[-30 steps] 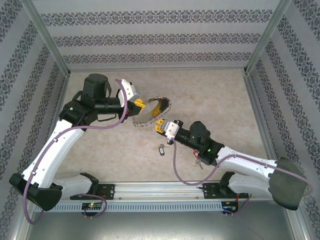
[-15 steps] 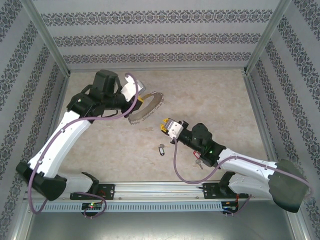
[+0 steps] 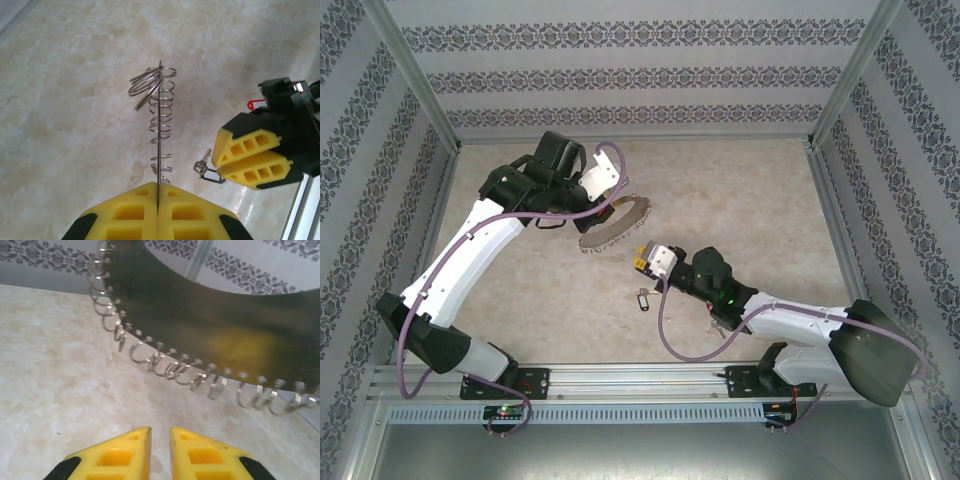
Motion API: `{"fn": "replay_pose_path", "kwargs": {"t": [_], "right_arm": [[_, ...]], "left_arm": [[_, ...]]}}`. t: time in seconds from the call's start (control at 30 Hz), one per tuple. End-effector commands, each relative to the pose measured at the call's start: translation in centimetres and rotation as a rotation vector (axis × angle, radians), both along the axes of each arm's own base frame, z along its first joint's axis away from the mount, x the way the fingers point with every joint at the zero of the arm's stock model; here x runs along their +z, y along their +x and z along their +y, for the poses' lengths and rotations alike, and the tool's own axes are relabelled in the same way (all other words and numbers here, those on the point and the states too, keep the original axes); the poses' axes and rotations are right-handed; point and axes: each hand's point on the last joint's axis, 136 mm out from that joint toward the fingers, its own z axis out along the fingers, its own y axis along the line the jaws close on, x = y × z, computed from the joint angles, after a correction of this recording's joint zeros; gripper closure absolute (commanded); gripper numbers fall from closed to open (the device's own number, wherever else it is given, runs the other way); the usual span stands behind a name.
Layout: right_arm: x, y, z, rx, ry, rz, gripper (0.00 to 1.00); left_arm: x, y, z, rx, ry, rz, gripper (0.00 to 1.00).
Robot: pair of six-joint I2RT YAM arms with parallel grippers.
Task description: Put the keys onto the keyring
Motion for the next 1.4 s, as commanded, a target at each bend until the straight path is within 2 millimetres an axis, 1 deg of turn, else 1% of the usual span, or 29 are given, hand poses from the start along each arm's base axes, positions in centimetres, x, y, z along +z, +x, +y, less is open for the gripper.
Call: {"fn": "replay_pose_path", "kwargs": {"t": [0.0, 0.2, 0.43, 0.6, 0.87, 1.07, 1.37], "right_arm": [[3.3, -0.5, 1.5, 0.054, 0.104, -0.042, 0.82], [4.1, -0.3, 2.2, 0.071, 0.12, -0.055, 0.84], [4.4, 0.0, 3.0, 0.07, 0.126, -0.067, 0.84], [4.1, 0.8, 3.3, 0.041, 0.121, -0.075, 0.84], [2.5, 2.0, 2.4, -0.04, 0.068, -0.086, 0.83], [2.3, 2.1, 2.7, -0.032, 0.065, -0.083, 0.82], [2.6, 2.6, 3.4, -0.028, 0.078, -0.095, 0.82]], "left_arm": [[1.9, -0.7, -0.1, -0.034, -0.016, -0.059, 1.0], [2.0, -0.9, -0.3, -0.041, -0.034, -0.072, 1.0], [2.1, -1.2, -0.3, -0.048, -0.041, -0.069, 1.0], [2.1, -1.5, -0.2, -0.049, -0.04, -0.069, 1.0], [2.2, -1.7, -0.2, -0.055, -0.047, -0.073, 1.0], [2.3, -1.8, -0.1, -0.054, -0.047, -0.073, 1.0], [2.5, -2.1, -0.1, -0.055, -0.054, -0.071, 1.0]]}}
